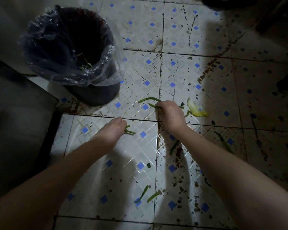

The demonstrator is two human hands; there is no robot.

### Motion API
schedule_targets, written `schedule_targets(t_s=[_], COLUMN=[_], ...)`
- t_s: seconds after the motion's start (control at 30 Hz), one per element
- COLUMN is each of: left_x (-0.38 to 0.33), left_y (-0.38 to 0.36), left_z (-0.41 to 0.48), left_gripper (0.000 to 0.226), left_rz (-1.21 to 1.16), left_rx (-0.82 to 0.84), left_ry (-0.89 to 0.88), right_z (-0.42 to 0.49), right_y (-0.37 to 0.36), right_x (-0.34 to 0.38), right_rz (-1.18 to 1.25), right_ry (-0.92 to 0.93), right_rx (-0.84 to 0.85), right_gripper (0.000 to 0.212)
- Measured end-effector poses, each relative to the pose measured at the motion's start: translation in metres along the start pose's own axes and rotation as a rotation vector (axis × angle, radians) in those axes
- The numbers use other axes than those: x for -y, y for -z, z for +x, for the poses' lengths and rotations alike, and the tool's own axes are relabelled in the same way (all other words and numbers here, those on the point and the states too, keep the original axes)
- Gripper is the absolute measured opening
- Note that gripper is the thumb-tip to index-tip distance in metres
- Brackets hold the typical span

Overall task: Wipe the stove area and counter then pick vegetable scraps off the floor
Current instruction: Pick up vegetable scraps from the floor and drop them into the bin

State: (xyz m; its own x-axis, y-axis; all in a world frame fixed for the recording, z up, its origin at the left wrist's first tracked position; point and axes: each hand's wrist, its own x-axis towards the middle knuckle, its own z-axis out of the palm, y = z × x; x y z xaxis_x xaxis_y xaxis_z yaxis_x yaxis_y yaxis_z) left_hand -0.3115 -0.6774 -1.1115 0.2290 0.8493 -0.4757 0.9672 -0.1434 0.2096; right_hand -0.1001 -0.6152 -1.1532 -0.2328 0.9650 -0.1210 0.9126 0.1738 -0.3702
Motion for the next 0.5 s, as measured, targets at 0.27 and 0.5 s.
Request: schedule_targets(t_s=[0.27,0.5], left_x=[-0.0068,-0.0028], left_y=[0.0052,0.0046], left_z=[0.0036,-0.0012], left_gripper=[0.025,0.021], left_rz=[0.005,-0.021], left_rx=[0.044,0.006], left_ry=[-0.007,-0.002], right_z=[0.0025,-0.0036], right_y=[0.0019,0.0015], right_x=[-0.0082,-0.0007], right_rz=[0.028,-0.026], right_ry=[0.017,0.016], right_rx=[-0.027,0.04], right_gripper=[0.036,0.029])
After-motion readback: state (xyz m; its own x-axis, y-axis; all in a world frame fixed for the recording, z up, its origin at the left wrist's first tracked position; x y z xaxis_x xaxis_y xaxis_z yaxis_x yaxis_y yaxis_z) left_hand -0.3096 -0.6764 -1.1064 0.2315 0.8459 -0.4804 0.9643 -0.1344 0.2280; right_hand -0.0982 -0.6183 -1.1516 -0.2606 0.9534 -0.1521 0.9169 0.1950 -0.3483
